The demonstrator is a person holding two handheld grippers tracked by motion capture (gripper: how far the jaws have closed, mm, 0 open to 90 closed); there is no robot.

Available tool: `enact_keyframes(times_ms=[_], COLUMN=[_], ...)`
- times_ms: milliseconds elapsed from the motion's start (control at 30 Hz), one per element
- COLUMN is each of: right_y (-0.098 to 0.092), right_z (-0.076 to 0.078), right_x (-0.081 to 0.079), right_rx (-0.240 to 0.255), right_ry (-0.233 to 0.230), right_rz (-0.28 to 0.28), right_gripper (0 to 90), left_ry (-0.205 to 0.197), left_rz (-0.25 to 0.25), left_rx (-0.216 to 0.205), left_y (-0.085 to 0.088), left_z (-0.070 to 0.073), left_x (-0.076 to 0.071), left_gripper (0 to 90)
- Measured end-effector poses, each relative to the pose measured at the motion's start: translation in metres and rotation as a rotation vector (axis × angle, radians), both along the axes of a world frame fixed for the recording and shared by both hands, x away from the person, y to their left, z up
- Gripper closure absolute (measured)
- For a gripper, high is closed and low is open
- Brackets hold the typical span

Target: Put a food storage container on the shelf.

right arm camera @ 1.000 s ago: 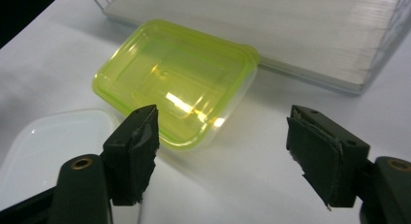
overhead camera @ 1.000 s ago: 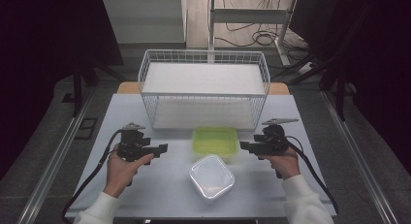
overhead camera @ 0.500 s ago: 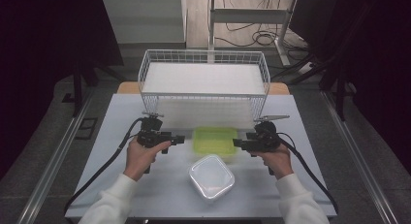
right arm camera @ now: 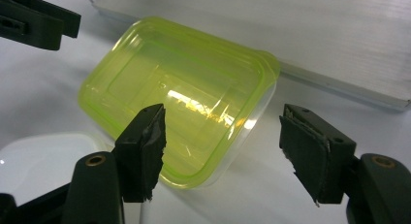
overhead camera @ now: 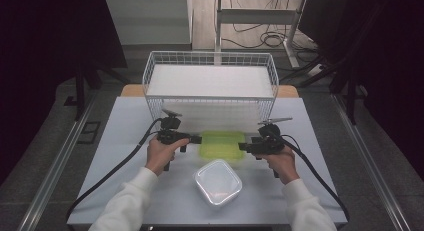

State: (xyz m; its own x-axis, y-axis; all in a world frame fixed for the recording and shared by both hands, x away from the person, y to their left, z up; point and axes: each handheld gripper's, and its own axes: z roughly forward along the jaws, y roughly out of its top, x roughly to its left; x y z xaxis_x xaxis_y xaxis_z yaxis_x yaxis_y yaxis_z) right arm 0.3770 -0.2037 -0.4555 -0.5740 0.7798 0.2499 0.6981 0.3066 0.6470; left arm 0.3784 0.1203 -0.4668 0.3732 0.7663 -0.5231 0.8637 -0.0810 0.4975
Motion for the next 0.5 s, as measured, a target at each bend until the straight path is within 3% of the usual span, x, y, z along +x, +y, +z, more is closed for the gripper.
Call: enact_keyframes(times_ms=[500], right_y=[0.002], right_z=[-0.021], right_x=[0.017], right_rx=[0.002], right_ry=[0.084], right_rz=[-0.05], right_gripper=[37.9], left_ry=[0.07], left_rz=[-0.008], left_rx=[-0.065], left_y=[-0.011], left_z=[-0.02], left_x=[0.015], left_gripper=[46.3])
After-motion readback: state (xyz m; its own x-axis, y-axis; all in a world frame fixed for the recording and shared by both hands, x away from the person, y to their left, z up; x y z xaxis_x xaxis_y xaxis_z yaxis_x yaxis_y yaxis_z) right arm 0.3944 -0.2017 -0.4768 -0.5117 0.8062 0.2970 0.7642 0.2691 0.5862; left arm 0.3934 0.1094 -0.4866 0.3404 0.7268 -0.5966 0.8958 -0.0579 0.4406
